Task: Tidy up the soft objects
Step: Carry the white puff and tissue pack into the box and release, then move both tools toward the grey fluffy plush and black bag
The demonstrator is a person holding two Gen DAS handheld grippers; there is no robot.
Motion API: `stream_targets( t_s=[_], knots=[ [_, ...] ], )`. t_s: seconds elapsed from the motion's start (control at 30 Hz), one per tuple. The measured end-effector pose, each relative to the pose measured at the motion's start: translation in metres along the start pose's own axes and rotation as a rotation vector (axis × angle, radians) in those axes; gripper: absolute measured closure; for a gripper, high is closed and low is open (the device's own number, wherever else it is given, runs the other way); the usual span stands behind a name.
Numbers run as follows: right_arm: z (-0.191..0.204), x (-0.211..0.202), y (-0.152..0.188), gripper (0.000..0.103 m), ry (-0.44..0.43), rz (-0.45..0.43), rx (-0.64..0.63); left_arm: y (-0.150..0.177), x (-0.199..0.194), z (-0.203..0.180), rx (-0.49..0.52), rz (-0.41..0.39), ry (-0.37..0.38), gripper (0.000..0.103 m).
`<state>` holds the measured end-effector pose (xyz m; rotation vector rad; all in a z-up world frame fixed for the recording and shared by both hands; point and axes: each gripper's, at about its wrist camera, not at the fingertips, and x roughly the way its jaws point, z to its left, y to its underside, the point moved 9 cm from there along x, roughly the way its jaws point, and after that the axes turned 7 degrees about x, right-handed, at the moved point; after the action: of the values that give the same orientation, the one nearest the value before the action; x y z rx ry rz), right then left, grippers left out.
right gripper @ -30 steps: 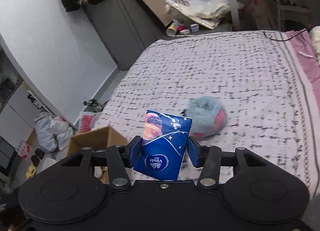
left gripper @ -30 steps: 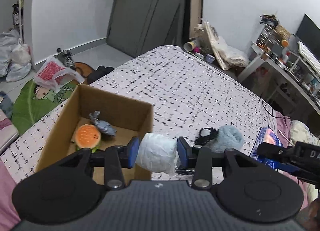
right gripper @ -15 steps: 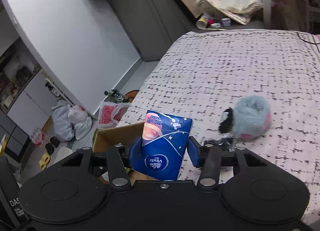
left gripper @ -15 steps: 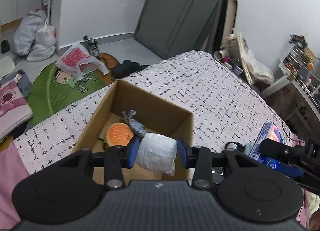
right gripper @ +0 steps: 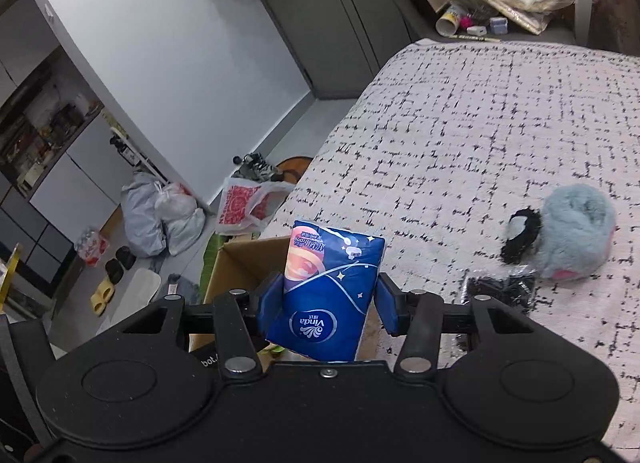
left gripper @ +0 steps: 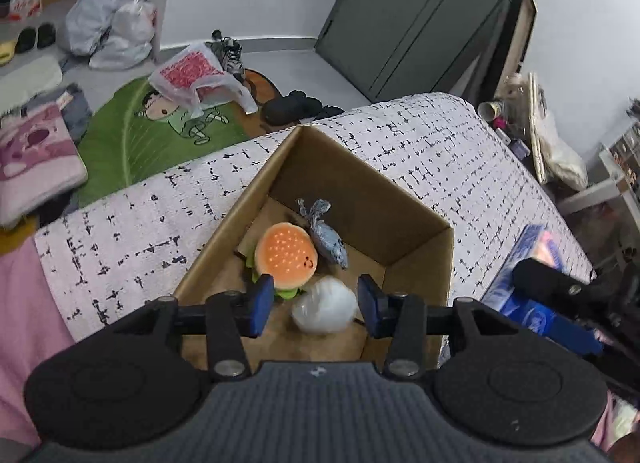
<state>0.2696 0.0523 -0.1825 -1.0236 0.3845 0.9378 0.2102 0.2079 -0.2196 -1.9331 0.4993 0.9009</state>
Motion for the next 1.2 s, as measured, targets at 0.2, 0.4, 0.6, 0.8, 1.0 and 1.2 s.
stream_targets(
  t_s=[0.2, 0.4, 0.6, 0.8, 1.0, 1.2],
  knots=[
    [0.004, 0.014, 0.000, 0.054, 0.000, 0.021, -0.003, -0.001, 0.001, 0.004, -0.022, 0.009, 0.005, 0.055],
    [0.022, 0.027, -0.006, 0.048, -0.049, 0.034, -0.017, -0.001, 0.003, 0.009, -0.040, 0.013, 0.005, 0.054],
    [0.023, 0.021, -0.008, 0.035, -0.049, 0.037, -0.022, -0.002, 0.004, 0.008, -0.030, 0.007, -0.001, 0.044],
    [-0.003, 0.001, -0.012, 0.022, -0.008, 0.016, -0.019, -0.002, 0.006, 0.002, -0.003, 0.002, -0.018, 0.021],
    [-0.044, -0.025, -0.017, 0.017, 0.039, -0.014, 0.010, 0.000, 0.003, -0.010, 0.049, -0.003, -0.046, 0.011],
    [-0.081, -0.052, -0.020, 0.013, 0.066, -0.044, 0.044, 0.000, -0.002, -0.023, 0.075, -0.008, -0.058, 0.010]
  ],
)
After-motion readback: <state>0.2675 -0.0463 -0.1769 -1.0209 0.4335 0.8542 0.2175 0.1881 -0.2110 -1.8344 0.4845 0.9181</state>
